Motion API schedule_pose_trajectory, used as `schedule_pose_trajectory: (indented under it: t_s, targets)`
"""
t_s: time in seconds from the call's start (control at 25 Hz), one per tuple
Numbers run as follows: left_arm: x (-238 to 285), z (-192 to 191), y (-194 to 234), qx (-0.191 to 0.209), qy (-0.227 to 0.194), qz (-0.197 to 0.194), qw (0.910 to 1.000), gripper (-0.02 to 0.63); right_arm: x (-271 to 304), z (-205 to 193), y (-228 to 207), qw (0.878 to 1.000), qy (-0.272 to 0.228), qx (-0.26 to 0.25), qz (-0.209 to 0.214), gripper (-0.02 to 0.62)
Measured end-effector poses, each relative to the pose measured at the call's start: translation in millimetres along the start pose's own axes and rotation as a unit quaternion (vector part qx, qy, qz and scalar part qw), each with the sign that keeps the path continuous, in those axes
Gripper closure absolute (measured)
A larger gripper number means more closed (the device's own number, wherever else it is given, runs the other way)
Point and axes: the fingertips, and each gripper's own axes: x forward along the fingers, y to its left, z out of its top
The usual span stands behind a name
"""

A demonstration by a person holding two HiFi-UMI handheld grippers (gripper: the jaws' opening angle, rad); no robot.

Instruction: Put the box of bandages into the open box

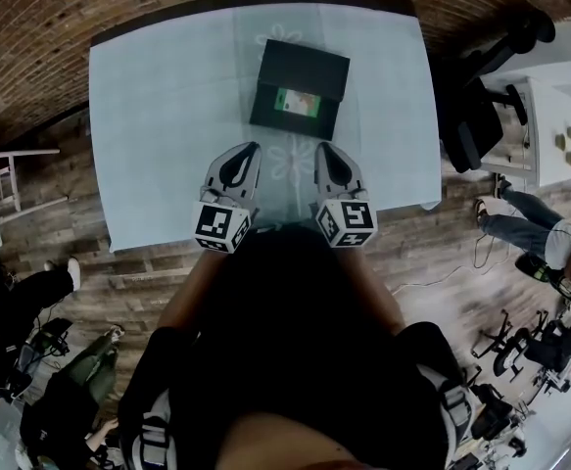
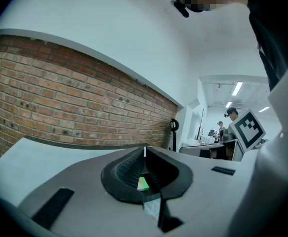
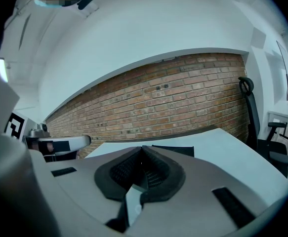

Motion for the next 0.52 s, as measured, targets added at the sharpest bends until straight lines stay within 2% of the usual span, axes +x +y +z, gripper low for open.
schedule_pose_trajectory:
  t_s: [0.52]
  targets:
    - [2.4,-4.6,1.9,-0.002,0.004,-0.005,1.0,0.566,2.7,-5.0,-1.6,1.0,0.006,0.0,-0.004,0.568]
